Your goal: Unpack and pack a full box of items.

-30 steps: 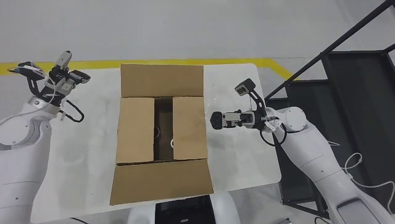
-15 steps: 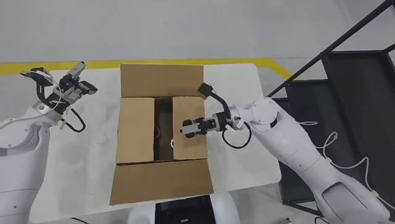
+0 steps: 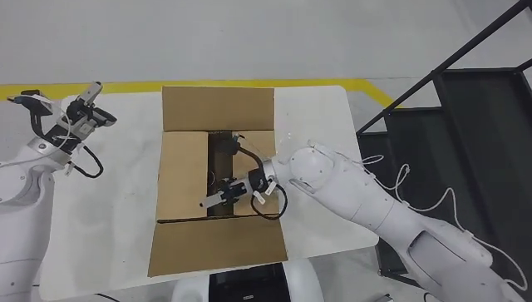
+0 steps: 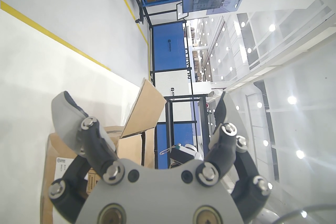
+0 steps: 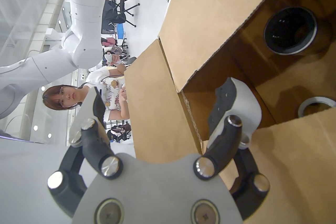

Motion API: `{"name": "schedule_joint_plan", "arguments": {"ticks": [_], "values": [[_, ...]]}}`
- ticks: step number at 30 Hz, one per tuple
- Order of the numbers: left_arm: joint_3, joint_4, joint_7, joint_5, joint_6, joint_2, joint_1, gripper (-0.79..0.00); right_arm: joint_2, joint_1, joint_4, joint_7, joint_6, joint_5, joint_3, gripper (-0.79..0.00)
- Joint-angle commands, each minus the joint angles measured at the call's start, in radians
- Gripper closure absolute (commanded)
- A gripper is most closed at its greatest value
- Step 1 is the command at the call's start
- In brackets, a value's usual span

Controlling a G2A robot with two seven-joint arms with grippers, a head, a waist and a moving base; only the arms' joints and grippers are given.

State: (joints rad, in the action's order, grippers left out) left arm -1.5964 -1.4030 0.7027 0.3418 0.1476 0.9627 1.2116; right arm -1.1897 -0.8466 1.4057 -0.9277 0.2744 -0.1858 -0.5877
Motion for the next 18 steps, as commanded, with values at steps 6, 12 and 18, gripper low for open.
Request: {"name": "schedule_joint_plan", "arguments": {"ticks": [6,12,18], "values": [[-0.045,-0.037,-0.014,-0.017,-0.005,-0.006,0.02,-0.785,-0.052,0.015,-0.035,0.068,0.017,-0.065,0.049,-0.785],[-0.091,-0.07,-0.056,-0.004,-0.015,-0.008,0.053,-0.785,-0.097,0.042,-0.064,0.141,0.112,-0.183,0.043,-0.785],[-0.121,-0.104,-0.101,0.02,-0.011,-0.006,0.072,-0.785,-0.164,0.09,-0.12,0.209,0.21,-0.229,0.09,-0.785]]}}
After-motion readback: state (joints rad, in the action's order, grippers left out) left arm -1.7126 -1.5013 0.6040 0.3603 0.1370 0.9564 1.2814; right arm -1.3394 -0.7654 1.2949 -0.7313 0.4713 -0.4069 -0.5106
